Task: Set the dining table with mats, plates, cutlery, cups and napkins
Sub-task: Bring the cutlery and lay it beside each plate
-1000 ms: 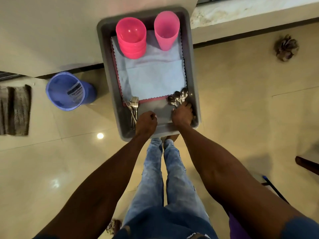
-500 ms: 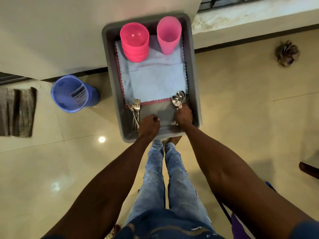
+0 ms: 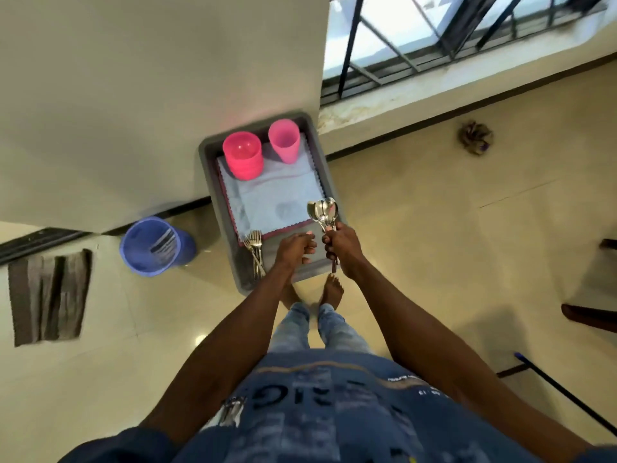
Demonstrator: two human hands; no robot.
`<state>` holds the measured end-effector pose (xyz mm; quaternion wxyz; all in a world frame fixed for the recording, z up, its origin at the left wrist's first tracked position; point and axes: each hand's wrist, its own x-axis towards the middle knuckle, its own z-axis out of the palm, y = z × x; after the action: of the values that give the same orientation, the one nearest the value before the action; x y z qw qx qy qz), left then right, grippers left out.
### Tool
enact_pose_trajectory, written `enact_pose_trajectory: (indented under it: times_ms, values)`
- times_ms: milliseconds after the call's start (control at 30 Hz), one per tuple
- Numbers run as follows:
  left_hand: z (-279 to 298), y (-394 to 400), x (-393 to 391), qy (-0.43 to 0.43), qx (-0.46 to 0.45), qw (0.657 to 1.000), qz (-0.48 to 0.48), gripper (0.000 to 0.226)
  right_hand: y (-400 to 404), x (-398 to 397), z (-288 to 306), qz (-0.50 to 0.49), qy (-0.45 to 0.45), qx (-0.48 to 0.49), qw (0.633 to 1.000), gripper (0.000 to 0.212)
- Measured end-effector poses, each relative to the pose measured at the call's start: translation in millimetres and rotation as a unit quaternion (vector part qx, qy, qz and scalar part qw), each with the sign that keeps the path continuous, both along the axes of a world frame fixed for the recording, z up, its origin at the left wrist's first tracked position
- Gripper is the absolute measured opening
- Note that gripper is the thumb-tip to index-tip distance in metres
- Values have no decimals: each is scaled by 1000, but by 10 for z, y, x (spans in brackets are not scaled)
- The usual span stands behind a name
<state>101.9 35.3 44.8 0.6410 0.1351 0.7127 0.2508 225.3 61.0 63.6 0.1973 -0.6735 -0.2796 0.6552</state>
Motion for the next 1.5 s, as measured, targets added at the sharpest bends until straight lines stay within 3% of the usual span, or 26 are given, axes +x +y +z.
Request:
enact_pose_trajectory:
  times_ms: [133,433,533,700,900,1000,1200,1367,1500]
  values:
    - [329,-17,139,-79,50,995,-23,36,-241,122,313,-46,15,40,998,19]
    - [707,-161,467,-235,75,946,-212,36,-1057,315,727,-245,-34,122,961,23]
    - [748,-331,682,-239,71,919,-306,14,-1373,371,784,-297,-73,129,943,21]
    - [749,-715,1079,-221,60,893,-387,4,-1916,577,859,-339,-96,134,926,18]
    - [807,-1187,1618,-225,1,856,-465,32,-2608,1006,1065,-407,-53,101,906,19]
    - [864,-1452,1933,-199,-13,851,-485,26,-2896,1211,1052,-431,-82,89,894,16]
    - [920,-2230,2732,-203,-25,850,-485,16,-3679,1805,988,-562,-113,99,813,7]
    - [941,-3053,3565,-216,-9,864,-455,21,-4486,2551,1006,-651,-205,75,727,16]
    - [942,-3565,4029,-168,25,847,-504,17,-5119,3050,1013,-673,-207,63,708,22]
